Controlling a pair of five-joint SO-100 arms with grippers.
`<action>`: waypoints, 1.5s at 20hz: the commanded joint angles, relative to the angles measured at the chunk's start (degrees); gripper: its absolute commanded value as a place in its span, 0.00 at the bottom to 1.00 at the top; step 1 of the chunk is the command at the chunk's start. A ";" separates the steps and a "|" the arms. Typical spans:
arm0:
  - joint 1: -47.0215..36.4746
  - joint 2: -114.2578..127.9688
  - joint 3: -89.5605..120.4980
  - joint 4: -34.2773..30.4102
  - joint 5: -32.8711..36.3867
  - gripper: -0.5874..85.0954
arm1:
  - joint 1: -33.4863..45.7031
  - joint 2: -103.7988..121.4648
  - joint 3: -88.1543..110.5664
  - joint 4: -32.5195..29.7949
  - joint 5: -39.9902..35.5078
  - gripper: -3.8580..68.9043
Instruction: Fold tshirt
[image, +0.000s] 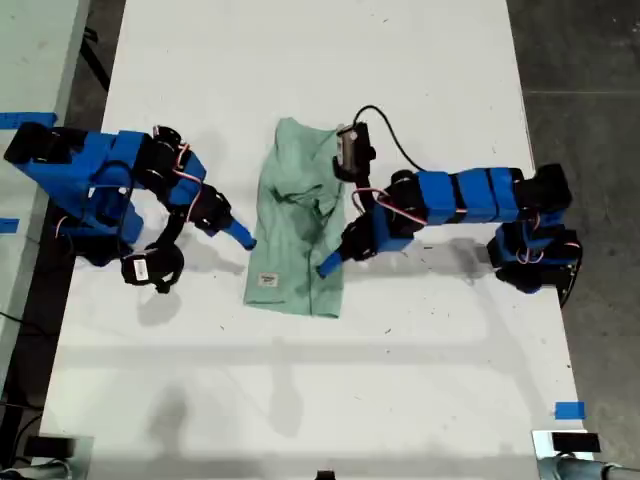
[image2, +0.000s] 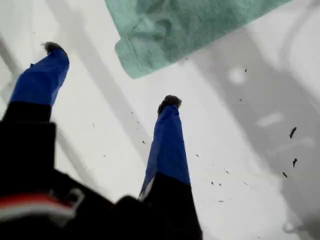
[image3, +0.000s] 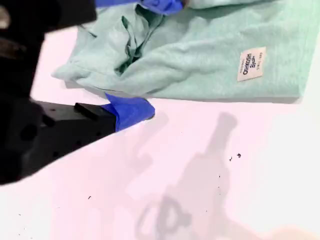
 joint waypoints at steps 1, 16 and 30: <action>2.81 -6.06 -1.14 -4.66 0.79 0.40 | -2.29 -3.78 -5.71 -0.88 2.11 0.59; 6.24 -46.67 -21.97 -5.27 -1.14 0.37 | -4.92 -22.85 -11.25 -8.96 4.31 0.57; 18.37 -46.05 -42.19 -8.53 -9.32 0.01 | -11.16 -23.20 -19.95 -2.81 5.36 0.04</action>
